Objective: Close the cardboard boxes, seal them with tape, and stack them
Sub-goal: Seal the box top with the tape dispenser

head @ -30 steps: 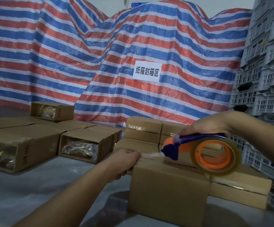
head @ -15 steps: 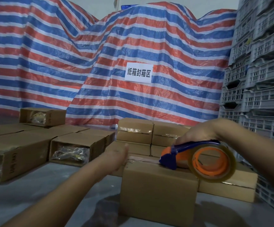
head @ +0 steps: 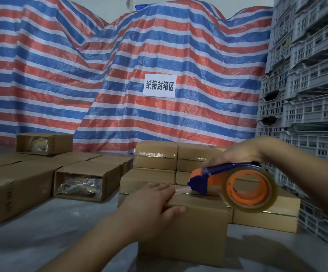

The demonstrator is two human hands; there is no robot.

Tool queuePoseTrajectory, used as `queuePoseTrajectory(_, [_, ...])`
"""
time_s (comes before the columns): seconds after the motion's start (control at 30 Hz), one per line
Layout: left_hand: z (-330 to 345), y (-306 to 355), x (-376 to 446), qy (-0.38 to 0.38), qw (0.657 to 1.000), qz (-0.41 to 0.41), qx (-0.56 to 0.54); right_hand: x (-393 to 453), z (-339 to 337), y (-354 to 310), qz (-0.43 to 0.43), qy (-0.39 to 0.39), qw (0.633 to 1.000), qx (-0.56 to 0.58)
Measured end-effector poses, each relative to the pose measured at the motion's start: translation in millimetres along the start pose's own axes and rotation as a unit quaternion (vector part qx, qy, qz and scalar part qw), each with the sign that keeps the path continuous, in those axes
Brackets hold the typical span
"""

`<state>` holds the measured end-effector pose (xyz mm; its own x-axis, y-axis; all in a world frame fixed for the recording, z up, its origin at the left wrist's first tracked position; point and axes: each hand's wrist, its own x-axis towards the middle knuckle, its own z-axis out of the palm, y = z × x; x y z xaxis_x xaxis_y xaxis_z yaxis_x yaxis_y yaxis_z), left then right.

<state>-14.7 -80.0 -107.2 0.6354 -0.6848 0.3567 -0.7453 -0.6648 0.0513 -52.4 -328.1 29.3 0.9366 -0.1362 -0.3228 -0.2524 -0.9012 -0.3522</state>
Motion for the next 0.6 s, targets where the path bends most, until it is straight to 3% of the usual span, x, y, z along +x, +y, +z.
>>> queuePoseTrajectory(0.2, [5.4, -3.0, 0.3, 0.018, 1.0, 0.004, 0.004, -22.0, -20.3, 46.9, 0.015, -0.023, 0.998, 0.057])
queuePoseTrajectory(0.33, [3.3, -0.1, -1.9, 0.017, 1.0, 0.005, -0.014, -21.6, -3.7, 54.9, 0.046, 0.02, 0.999, -0.004])
queuePoseTrajectory(0.43, [-5.9, 2.3, -0.3, -0.014, 1.0, -0.009, -0.021, -17.5, 5.3, 56.5, 0.039, 0.034, 0.999, 0.013])
queuePoseTrajectory(0.6, [-13.3, 42.0, 27.5, -0.006, 0.999, 0.011, 0.05, -20.4, 9.5, 59.5, 0.023, 0.019, 0.998, 0.048])
